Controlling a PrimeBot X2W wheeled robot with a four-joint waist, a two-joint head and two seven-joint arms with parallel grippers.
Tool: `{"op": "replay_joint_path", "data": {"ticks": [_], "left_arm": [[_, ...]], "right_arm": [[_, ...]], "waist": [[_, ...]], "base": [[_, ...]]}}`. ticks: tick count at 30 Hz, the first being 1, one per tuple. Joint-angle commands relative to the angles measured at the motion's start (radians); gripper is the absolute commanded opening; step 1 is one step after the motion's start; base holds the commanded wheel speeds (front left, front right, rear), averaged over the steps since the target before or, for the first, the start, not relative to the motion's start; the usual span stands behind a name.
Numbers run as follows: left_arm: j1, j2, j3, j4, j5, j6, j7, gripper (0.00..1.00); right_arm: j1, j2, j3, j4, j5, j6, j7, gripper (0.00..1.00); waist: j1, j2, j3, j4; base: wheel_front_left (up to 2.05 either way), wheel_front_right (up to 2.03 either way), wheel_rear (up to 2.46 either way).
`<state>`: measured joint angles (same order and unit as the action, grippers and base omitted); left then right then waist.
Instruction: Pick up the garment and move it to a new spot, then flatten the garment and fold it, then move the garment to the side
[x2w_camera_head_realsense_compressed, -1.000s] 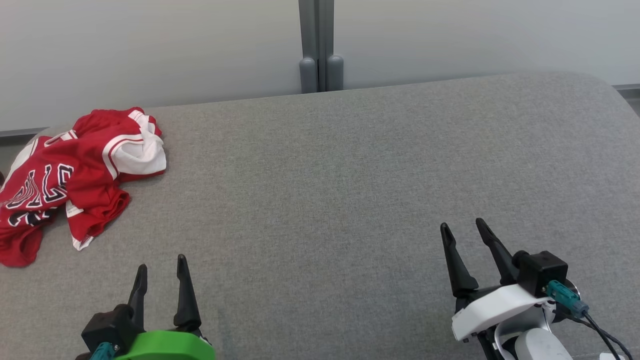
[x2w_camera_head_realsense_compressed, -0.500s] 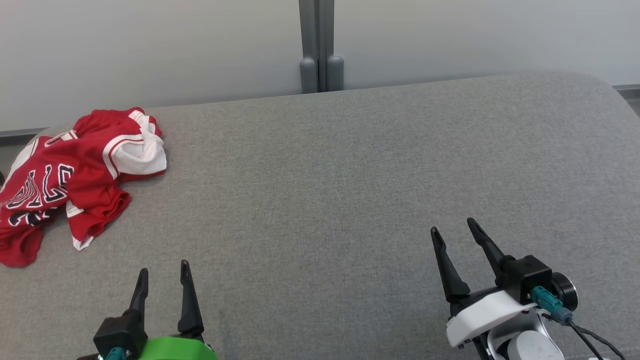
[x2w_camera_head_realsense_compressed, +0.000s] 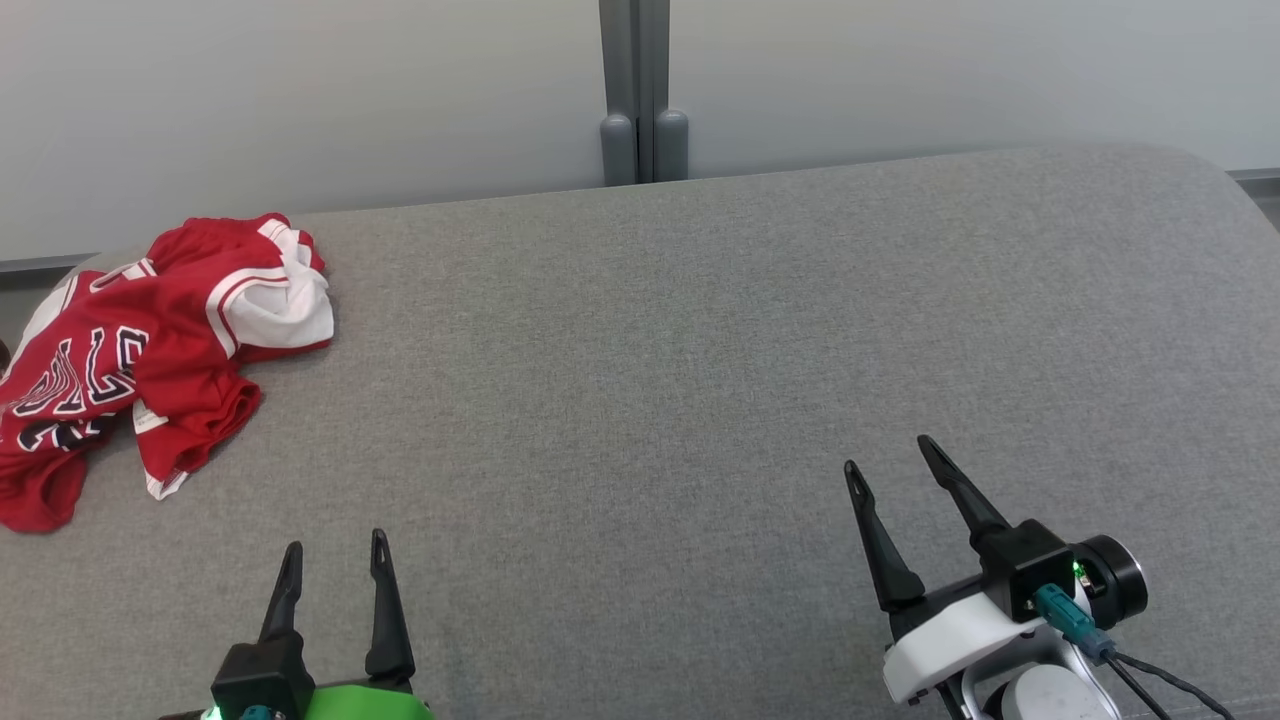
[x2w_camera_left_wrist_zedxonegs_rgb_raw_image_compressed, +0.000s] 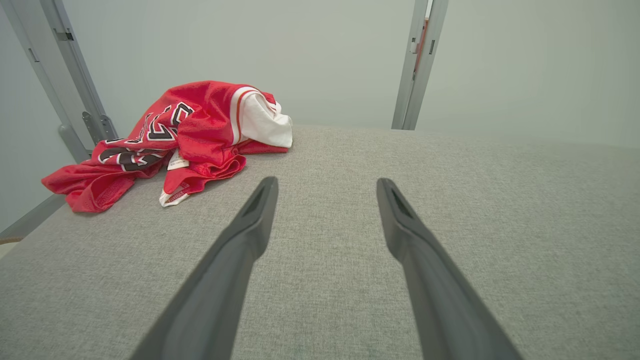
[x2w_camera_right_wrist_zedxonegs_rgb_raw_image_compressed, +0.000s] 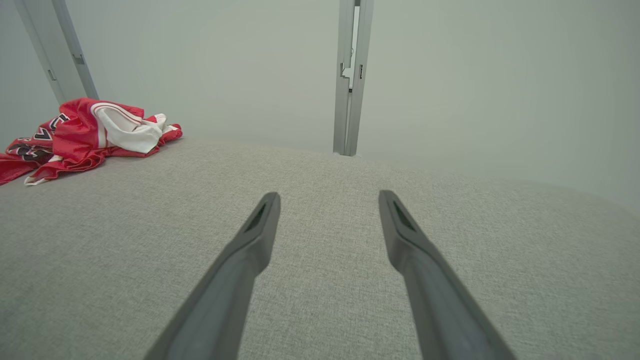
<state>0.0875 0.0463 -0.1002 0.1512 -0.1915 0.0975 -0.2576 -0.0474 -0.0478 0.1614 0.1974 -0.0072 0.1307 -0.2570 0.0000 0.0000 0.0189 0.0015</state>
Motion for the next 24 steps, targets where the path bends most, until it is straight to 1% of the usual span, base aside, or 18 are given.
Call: {"op": "replay_joint_path", "data": {"ticks": [1,19,24], "left_arm": [[0.014,0.007,-0.002,-0.001,0.017,0.006,-0.009,1.00],[0.020,0.007,-0.003,0.005,0.013,0.002,-0.007,1.00],[0.018,0.007,-0.008,0.008,0.018,-0.002,-0.007,1.00]], "right_arm": [[0.009,-0.004,0.003,-0.005,-0.021,0.000,-0.010,1.00],[0.020,-0.004,0.001,-0.003,-0.014,0.000,-0.009,1.00],[0.026,-0.004,-0.002,-0.006,-0.010,0.000,-0.009,1.00]], "waist": [[0.0000,0.0000,0.000,0.000],[0.0000,0.0000,-0.007,0.013],[0.0000,0.0000,-0.011,0.036]], "base": [[0.00,0.00,0.00],[0.00,0.00,0.00],[0.00,0.00,0.00]]}}
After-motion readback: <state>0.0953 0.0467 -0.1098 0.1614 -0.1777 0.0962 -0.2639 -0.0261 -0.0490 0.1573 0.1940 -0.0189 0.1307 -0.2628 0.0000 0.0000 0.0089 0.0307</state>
